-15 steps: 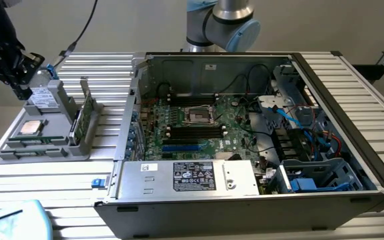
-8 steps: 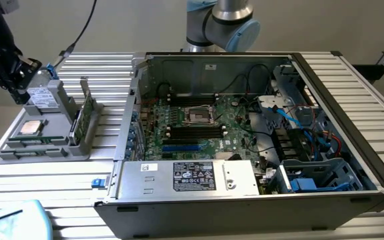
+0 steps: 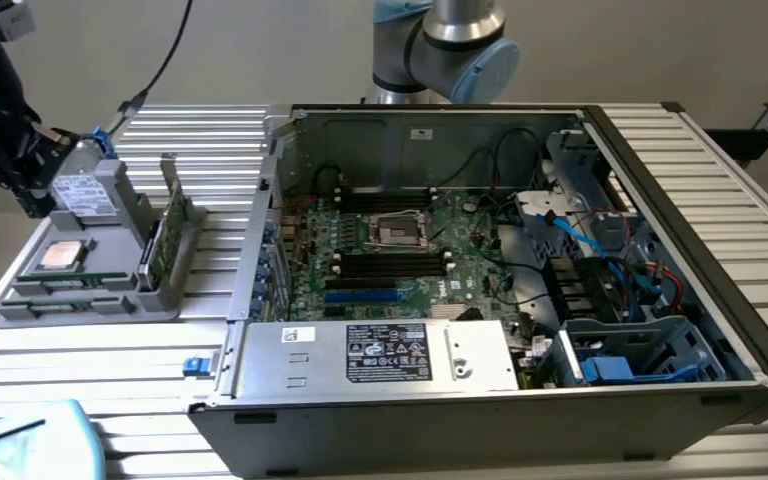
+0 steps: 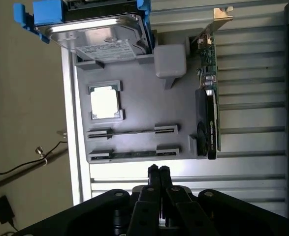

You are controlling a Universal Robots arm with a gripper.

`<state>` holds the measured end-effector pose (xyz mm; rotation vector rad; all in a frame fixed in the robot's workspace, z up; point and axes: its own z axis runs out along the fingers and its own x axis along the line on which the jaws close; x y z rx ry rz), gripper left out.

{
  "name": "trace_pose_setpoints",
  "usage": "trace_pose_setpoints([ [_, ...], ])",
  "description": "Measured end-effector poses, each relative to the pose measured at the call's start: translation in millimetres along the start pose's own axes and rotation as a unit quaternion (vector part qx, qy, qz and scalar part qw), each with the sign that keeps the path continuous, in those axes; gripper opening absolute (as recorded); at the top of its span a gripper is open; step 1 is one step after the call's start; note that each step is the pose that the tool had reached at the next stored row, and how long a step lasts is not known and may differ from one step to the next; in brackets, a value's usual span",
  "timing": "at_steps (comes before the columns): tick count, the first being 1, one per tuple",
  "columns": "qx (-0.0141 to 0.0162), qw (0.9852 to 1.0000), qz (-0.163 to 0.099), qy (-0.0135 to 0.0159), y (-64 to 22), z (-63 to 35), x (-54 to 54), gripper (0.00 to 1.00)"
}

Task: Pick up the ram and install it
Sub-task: 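Reach for the ram, then pick up the ram and move it above insertion slot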

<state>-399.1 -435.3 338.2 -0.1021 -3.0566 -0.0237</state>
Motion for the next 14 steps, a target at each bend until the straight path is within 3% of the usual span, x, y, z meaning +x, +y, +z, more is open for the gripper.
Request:
trace_pose_setpoints([
  [9, 0.0054, 1.0, -0.001, 0.0014, -1.9, 10.8, 5.3, 0.1],
  [14, 0.0055, 1.0, -0.001, 0.0017, -1.9, 11.0, 5.5, 0.1],
])
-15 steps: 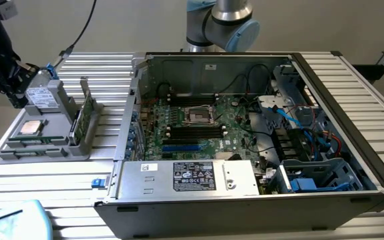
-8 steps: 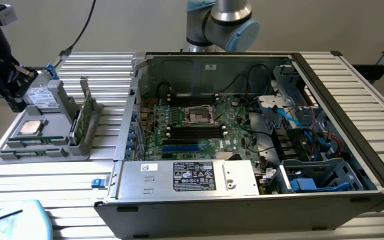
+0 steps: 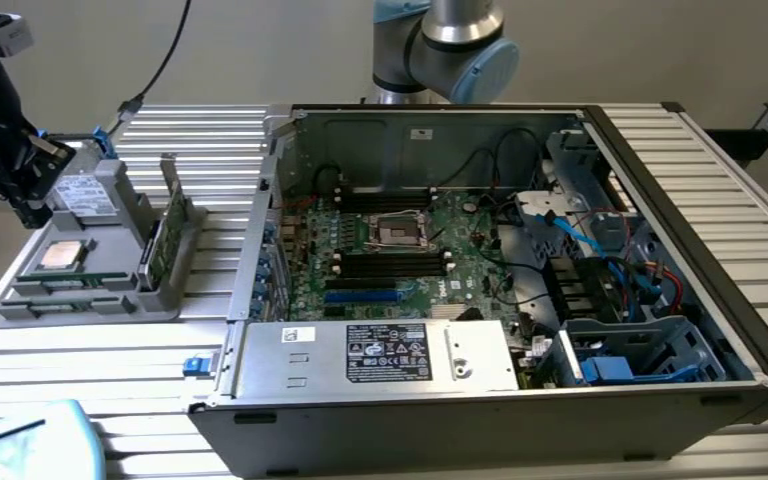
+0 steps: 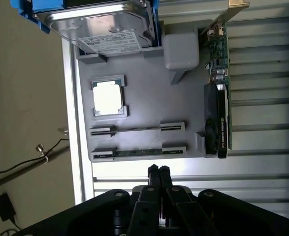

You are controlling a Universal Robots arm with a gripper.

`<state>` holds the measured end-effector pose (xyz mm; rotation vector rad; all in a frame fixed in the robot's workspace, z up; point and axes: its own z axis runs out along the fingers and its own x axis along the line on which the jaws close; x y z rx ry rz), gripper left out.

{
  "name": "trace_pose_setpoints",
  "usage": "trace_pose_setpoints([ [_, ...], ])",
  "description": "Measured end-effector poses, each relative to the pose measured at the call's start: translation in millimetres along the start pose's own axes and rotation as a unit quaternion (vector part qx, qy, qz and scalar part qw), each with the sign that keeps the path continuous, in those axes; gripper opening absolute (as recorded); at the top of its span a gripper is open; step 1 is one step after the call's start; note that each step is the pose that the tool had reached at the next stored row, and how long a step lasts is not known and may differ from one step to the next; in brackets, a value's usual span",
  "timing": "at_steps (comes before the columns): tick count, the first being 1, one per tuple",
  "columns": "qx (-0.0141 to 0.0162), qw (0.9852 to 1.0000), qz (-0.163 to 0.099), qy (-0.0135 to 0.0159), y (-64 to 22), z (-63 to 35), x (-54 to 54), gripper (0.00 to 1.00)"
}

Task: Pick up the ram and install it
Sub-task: 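Pick up the ram and move it above insertion slot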

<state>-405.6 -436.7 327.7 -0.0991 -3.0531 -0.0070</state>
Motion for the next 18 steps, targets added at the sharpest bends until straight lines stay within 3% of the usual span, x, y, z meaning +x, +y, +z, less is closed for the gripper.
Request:
trace_pose_setpoints([
  [11, -0.0026, 1.0, -0.003, 0.0002, 1.0, 0.0, -0.1, 0.1],
  [15, -0.0009, 0.9997, -0.025, 0.0002, 1.1, 0.5, -0.2, 0.1],
  [18, 0.0015, 0.9987, -0.052, 0.0004, 1.3, 0.8, -0.2, 0.1],
])
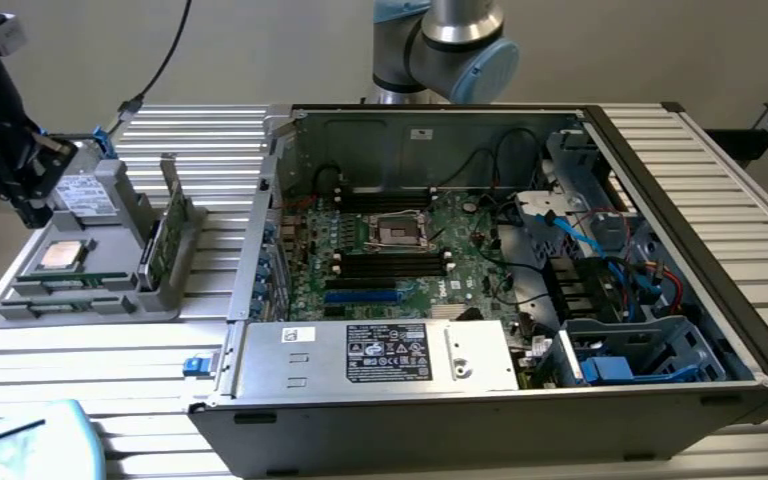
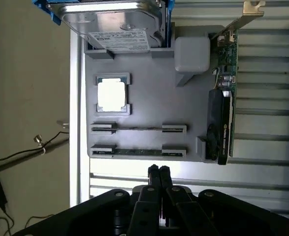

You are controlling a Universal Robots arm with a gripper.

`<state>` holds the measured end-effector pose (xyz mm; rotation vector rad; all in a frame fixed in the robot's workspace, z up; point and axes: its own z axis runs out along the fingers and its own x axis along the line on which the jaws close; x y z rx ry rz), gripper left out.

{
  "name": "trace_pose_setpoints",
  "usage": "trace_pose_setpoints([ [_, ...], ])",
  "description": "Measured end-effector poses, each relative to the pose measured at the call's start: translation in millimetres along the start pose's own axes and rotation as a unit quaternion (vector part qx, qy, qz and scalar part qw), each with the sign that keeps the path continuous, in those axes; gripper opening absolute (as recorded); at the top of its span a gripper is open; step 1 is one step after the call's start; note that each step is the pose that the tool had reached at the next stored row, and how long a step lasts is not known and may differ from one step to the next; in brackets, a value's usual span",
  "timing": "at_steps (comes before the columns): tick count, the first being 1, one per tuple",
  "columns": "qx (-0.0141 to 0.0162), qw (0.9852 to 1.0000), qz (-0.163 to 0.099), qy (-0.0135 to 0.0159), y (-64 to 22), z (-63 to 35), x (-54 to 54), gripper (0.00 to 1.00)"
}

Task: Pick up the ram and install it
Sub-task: 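Pick up the ram and move it above insertion slot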

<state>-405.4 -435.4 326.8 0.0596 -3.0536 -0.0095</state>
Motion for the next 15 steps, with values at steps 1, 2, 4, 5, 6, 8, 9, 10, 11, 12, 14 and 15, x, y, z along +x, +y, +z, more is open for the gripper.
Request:
trace_pose_setpoints([
  [1, 0.0008, 1.0, -0.01, 0.0001, 0.0, 0.1, 0.0, 0.1],
  [2, 0.0015, 0.9998, -0.018, 0.0002, 0.1, 0.2, 0.0, 0.1],
  [4, 0.0025, 0.9993, -0.036, 0.0003, 0.1, 0.4, 0.0, 0.1],
  [5, 0.0027, 0.999, -0.045, 0.0004, 0.1, 0.5, 0.0, 0.1],
  [6, 0.0027, 0.9985, -0.055, 0.0004, 0.1, 0.5, 0.0, 0.1],
  [8, 0.002, 0.9974, -0.073, 0.0004, 0.1, 0.9, 0.0, 0.1],
  [9, 0.0012, 0.9966, -0.082, 0.0002, 0.1, 1.2, -0.1, 0.1],
  [10, 0.0005, 0.9958, -0.091, 0.0002, 0.1, 1.4, -0.1, 0.1],
  [11, -0.0003, 0.9949, -0.101, 0.0001, 0.1, 1.6, -0.2, 0.1],
  [12, -0.0011, 0.994, -0.11, 0.0, 0.1, 1.8, -0.2, 0.1],
  [14, -0.0036, 0.9918, -0.128, -0.0003, 0.1, 2.4, -0.2, 0.1],
  [15, -0.0051, 0.9905, -0.137, -0.0004, 0.1, 2.7, -0.2, 0.1],
])
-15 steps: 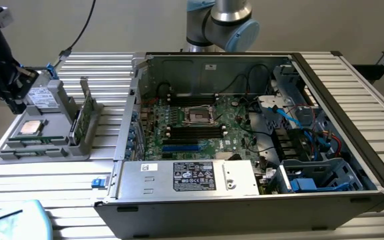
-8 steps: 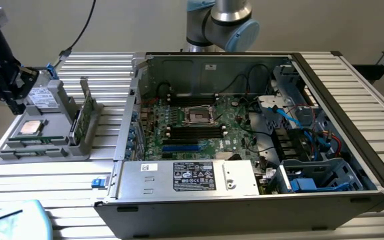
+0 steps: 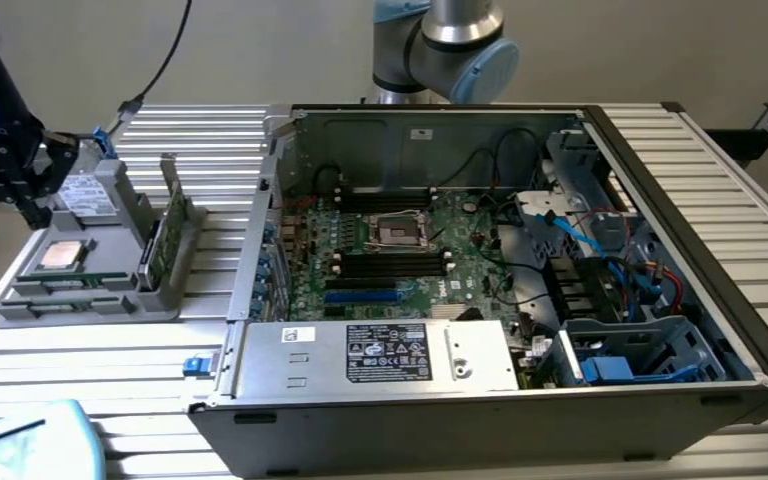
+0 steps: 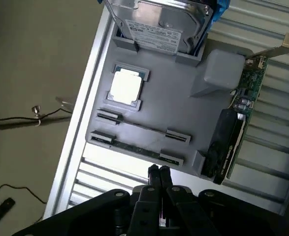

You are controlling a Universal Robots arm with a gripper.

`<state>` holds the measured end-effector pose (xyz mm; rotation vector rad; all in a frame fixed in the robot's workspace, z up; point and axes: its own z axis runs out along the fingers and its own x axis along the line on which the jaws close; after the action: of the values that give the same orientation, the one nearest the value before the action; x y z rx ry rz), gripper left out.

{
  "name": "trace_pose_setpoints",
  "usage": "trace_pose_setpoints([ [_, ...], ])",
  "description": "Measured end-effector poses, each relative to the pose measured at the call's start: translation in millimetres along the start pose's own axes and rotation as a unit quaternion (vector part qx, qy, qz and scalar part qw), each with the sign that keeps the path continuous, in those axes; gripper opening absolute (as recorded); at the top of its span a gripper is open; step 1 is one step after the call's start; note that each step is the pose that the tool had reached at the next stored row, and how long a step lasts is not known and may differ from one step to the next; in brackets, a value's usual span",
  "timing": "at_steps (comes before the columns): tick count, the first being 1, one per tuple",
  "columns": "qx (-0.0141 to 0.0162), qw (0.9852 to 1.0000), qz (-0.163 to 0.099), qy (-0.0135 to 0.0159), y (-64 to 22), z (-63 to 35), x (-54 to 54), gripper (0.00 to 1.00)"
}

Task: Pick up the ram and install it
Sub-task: 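Pick up the ram and move it above insertion slot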

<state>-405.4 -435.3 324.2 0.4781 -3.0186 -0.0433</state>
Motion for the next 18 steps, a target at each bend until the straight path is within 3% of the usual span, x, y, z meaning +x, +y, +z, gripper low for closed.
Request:
trace_pose_setpoints([
  [3, -0.0047, 0.9996, -0.027, -0.0011, 0.0, 1.0, -0.1, 0.1],
  [7, -0.0098, 0.9979, -0.064, -0.002, -0.1, 2.7, -0.2, 0.1],
  [12, -0.0093, 0.9939, -0.11, -0.0006, -0.3, 5.2, -0.4, 0.1],
  [18, -0.0065, 0.9864, -0.164, 0.002, -0.4, 8.3, -0.7, 0.1],
])
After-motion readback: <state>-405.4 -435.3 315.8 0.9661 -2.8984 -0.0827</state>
